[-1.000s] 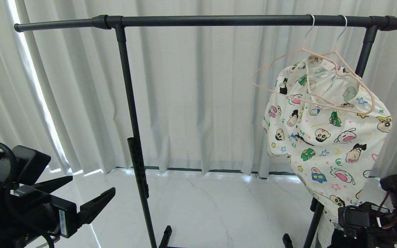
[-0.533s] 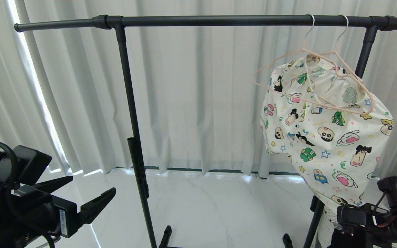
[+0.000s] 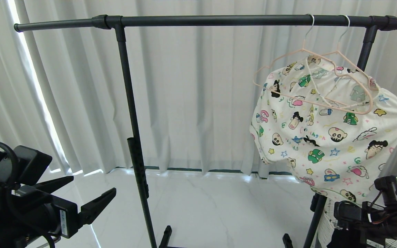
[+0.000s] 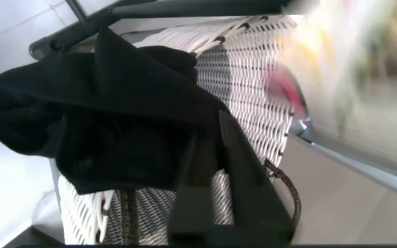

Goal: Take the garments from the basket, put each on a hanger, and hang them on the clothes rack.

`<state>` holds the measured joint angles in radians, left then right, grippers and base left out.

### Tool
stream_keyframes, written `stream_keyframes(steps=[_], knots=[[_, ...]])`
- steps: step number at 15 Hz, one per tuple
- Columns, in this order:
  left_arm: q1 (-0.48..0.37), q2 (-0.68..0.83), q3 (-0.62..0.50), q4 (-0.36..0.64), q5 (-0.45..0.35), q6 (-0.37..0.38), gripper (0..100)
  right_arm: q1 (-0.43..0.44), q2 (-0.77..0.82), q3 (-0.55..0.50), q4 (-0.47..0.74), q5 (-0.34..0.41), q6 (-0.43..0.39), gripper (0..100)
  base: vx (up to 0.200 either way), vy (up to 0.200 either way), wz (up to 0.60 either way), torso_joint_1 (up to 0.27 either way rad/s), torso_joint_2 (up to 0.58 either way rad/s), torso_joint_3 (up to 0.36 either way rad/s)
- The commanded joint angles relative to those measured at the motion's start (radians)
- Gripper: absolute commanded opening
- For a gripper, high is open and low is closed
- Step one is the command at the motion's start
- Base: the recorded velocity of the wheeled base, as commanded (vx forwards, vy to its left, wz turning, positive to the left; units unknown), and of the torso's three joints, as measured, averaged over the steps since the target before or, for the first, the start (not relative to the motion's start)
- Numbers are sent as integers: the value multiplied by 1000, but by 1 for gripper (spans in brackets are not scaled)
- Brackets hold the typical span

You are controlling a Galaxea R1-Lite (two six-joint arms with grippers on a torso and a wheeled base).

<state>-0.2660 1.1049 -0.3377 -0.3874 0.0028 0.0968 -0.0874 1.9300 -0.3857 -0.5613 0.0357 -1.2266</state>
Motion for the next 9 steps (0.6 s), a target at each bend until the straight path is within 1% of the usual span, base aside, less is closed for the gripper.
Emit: stream_keyframes(steps=[1, 6, 9], knots=[[-10, 1, 0, -1, 0, 0, 100, 0, -3, -1, -2, 1, -1, 0, 0, 0, 0, 0, 0, 0], [-24, 1, 2, -1, 0, -2, 100, 5, -43, 15, 0, 13, -1, 0, 0, 0, 0, 0, 0, 0], [-24, 3, 2, -1, 0, -2, 100, 11, -78, 62, -2, 32, -1, 0, 0, 0, 0, 0, 0, 0]])
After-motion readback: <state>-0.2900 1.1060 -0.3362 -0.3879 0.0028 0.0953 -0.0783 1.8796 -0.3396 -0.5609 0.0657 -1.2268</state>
